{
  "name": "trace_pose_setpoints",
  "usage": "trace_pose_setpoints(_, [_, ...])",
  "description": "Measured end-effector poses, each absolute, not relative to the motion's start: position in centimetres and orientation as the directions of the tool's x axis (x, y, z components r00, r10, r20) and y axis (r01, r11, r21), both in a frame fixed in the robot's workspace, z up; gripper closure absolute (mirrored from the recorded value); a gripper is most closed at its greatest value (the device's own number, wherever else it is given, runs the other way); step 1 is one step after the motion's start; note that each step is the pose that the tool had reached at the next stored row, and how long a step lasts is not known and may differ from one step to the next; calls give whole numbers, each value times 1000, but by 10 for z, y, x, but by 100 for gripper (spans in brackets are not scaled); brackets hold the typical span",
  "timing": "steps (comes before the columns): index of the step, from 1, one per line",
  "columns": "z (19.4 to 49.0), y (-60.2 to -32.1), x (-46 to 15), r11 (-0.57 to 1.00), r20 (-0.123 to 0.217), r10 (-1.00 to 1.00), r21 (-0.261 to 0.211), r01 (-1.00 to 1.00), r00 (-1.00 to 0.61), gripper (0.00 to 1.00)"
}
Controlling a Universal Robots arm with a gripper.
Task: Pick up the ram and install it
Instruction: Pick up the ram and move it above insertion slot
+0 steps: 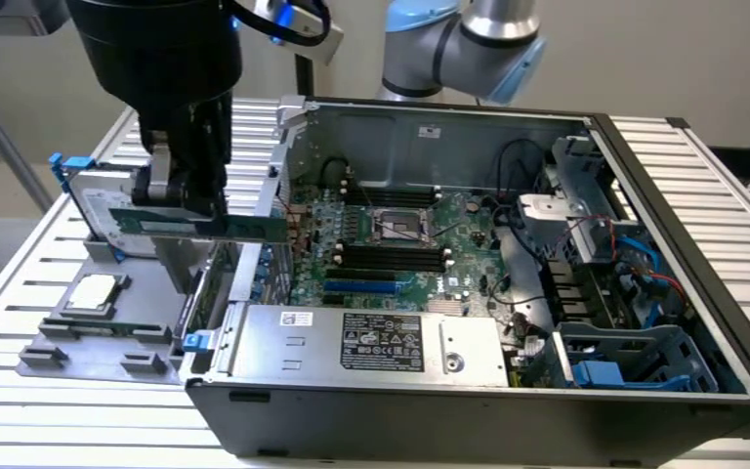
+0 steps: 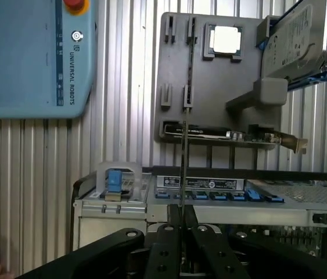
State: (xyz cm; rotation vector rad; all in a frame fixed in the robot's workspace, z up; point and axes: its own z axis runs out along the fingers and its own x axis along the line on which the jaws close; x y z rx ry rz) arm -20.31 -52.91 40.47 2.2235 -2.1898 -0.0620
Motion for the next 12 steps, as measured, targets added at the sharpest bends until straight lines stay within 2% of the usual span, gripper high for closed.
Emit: trace_pose_setpoints(12, [405, -522, -152, -16, -15, -1000, 42, -999, 15, 86])
